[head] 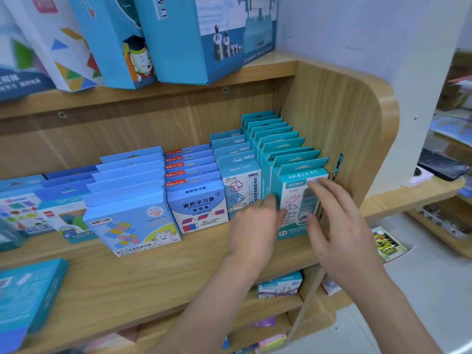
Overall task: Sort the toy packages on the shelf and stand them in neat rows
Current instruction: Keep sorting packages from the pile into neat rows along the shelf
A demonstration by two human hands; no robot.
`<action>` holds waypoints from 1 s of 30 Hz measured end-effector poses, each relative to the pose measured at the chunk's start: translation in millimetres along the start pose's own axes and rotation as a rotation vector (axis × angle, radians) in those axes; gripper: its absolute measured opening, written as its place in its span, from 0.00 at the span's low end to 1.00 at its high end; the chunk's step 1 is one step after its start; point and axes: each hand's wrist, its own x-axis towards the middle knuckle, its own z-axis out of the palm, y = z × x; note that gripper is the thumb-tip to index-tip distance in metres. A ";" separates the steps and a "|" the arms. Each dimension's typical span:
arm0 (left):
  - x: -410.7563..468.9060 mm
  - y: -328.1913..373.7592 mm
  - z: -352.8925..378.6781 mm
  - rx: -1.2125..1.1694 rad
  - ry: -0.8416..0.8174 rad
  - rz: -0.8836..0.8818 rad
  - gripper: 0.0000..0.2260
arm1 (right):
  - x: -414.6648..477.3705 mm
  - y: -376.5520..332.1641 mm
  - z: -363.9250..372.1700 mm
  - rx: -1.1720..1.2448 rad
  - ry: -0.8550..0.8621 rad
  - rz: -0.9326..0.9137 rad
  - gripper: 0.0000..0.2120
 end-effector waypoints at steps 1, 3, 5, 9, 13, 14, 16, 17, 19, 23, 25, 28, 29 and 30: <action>-2.0 1.0 -0.8 -0.033 -0.010 -0.007 0.10 | -0.1 -0.5 -1.5 0.017 0.010 0.003 0.23; -5.1 2.8 -3.1 -0.091 -0.025 -0.021 0.10 | 0.0 -1.7 -4.2 0.047 0.030 0.011 0.22; -5.9 3.3 -5.4 -0.123 -0.009 -0.029 0.10 | 0.0 -2.1 -6.0 0.086 0.048 0.014 0.21; -7.9 1.8 -9.5 -0.183 0.028 -0.074 0.10 | -2.2 -4.0 -10.0 0.169 0.066 0.025 0.20; -18.5 -1.2 -20.1 -0.280 0.053 -0.075 0.08 | -3.8 -11.9 -13.7 0.291 0.076 0.013 0.17; -23.2 -3.6 -25.2 -0.313 0.063 -0.084 0.08 | -4.2 -14.6 -13.3 0.339 0.067 0.013 0.16; -36.1 -11.6 -38.6 -0.380 0.075 -0.116 0.06 | -5.8 -20.5 -9.3 0.438 0.026 0.036 0.14; -43.8 -17.6 -46.1 -0.403 0.078 -0.134 0.06 | -6.8 -23.8 -5.5 0.471 -0.005 0.046 0.13; -61.8 -34.2 -62.2 -0.425 0.078 -0.171 0.08 | -8.9 -32.4 4.6 0.516 -0.083 0.053 0.12; -102.5 -76.2 -100.4 -0.346 0.080 -0.228 0.10 | -10.5 -64.5 32.3 0.559 -0.279 -0.005 0.16; -124.1 -98.6 -120.4 -0.279 0.082 -0.268 0.11 | -12.0 -85.6 49.0 0.585 -0.372 -0.035 0.16; -157.4 -132.7 -148.5 -0.173 0.076 -0.321 0.14 | -17.6 -120.1 75.3 0.617 -0.511 -0.082 0.15; -169.3 -144.1 -157.4 -0.129 0.068 -0.343 0.15 | -20.1 -131.9 83.5 0.631 -0.548 -0.103 0.15; -181.4 -156.1 -165.8 -0.085 0.060 -0.371 0.16 | -22.8 -143.4 92.0 0.640 -0.576 -0.126 0.16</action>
